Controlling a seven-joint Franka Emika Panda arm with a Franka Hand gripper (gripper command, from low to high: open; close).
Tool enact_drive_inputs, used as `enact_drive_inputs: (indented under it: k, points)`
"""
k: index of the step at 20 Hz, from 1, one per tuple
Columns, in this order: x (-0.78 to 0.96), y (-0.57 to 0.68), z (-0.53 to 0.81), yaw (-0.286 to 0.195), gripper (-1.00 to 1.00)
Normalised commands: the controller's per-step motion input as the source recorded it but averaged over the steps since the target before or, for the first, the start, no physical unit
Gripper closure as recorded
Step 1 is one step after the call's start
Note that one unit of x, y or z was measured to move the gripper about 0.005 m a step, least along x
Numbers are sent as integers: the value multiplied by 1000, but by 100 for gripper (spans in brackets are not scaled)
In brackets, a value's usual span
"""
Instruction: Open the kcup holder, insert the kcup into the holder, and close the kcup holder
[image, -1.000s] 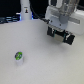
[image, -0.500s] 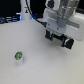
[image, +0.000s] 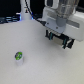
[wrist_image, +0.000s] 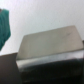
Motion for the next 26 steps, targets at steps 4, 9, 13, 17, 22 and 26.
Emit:
enact_drive_inputs:
  k: [4,9,13,17,22,26]
  points:
    - [2,-524,364,-231,-100]
    - [12,-505,263,-267,-100]
    - [40,-490,131,-276,-100]
    - [14,-510,64,-270,-100]
    - [-18,-512,33,-275,-100]
    - [-17,-525,8,-265,-100]
